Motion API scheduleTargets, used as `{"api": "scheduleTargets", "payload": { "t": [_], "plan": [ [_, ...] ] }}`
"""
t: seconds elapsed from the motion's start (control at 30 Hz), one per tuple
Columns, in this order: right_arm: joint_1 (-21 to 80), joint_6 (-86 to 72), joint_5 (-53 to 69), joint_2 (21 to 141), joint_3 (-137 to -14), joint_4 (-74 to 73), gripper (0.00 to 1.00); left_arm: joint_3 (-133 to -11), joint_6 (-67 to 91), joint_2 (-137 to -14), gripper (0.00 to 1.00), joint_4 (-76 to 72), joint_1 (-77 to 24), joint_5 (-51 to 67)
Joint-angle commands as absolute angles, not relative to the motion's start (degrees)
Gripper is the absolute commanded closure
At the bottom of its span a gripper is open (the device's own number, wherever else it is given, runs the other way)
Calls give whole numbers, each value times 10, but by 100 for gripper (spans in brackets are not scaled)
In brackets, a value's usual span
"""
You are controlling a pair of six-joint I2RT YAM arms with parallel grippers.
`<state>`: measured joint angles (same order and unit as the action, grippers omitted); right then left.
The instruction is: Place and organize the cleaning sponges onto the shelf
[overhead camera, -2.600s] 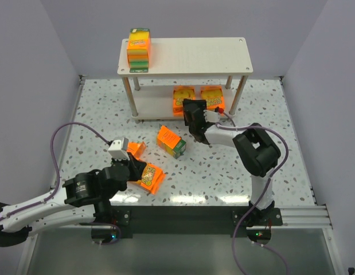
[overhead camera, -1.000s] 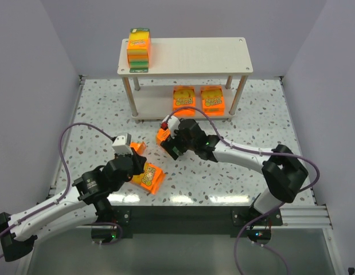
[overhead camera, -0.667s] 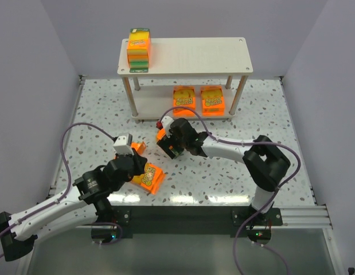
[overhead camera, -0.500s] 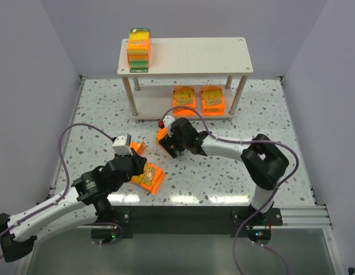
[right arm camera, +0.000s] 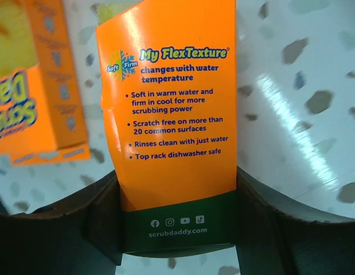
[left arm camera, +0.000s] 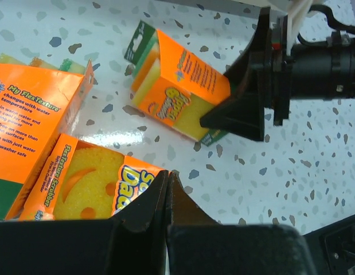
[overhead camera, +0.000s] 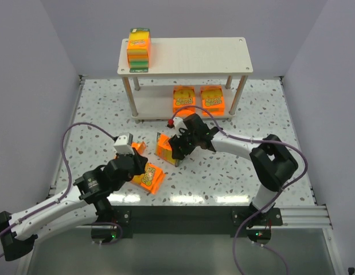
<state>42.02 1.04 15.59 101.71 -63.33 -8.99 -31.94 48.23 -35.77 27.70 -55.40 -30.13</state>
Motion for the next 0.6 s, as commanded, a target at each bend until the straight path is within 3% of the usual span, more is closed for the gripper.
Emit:
{"api": "scheduleTargets", "payload": {
  "t": [0.0,0.17,0.23,0.27,0.3,0.37,0.57],
  "plan": [
    [418,-11,312,947,-589,-148,59,-318,456,-369,100,232,-551,-298],
    [408,-28,429,906,-555,-190,52,-336,385,-433,100,158,-551,-275],
    [397,-33,431,905,-560,-213,42,-353,366,-477,100,142,-551,-259],
    [393,-40,422,906,-564,-233,31,-358,348,-493,100,125,-551,-253],
    [386,-42,380,917,-570,-249,10,-365,340,-507,100,114,-552,-245],
    [381,-45,319,935,-601,-294,2,-373,318,-554,100,88,-551,-221],
    [371,-90,112,982,-663,-323,1,-408,285,-633,100,53,-550,-222]
  ]
}}
